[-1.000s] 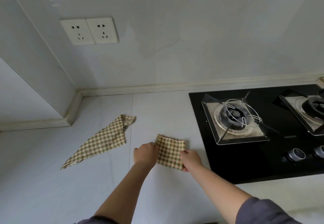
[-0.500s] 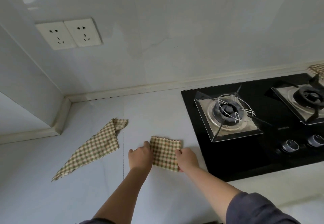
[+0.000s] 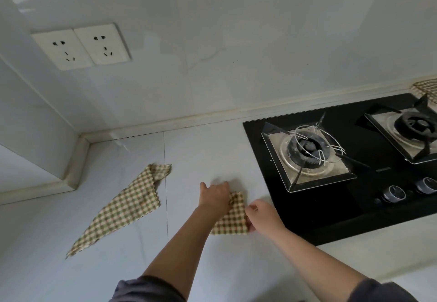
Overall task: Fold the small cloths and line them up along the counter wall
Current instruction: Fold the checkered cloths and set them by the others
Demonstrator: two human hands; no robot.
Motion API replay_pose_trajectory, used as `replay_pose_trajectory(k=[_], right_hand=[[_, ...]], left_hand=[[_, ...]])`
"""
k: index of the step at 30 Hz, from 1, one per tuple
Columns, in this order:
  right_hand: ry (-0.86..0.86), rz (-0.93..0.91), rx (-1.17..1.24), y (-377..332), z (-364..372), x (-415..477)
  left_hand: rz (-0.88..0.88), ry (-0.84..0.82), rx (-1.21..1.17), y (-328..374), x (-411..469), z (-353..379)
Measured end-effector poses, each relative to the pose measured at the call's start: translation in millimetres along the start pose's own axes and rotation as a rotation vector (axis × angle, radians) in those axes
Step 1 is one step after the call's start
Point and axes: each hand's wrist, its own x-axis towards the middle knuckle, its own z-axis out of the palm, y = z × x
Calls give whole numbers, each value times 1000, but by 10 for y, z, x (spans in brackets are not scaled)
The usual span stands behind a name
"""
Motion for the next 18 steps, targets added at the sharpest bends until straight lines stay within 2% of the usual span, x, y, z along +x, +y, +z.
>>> replay_pose_trajectory(k=[2,4,8,11,14,18], right_hand=[[-10,-38,34,28,-8,-40],[-28,-75,82,52,-24,-92],[-140,-191,322,53,-135,-279],[-202,-248,440,37,-268,-393],[-150,-326,450,-54,-524,-493],[-127,-495,290,-114,-1039,-663]], left_hand=[[16,-12,-20,-39,-39,-27],[47,-16,-216,-116,-134,-46],[128,-19,-1067,-270,-409,-115],[174,6,-1466,-244,-618,-207],[148,70,-1520,-150,-731,-283],[204,254,-1179,33,-809,-440]])
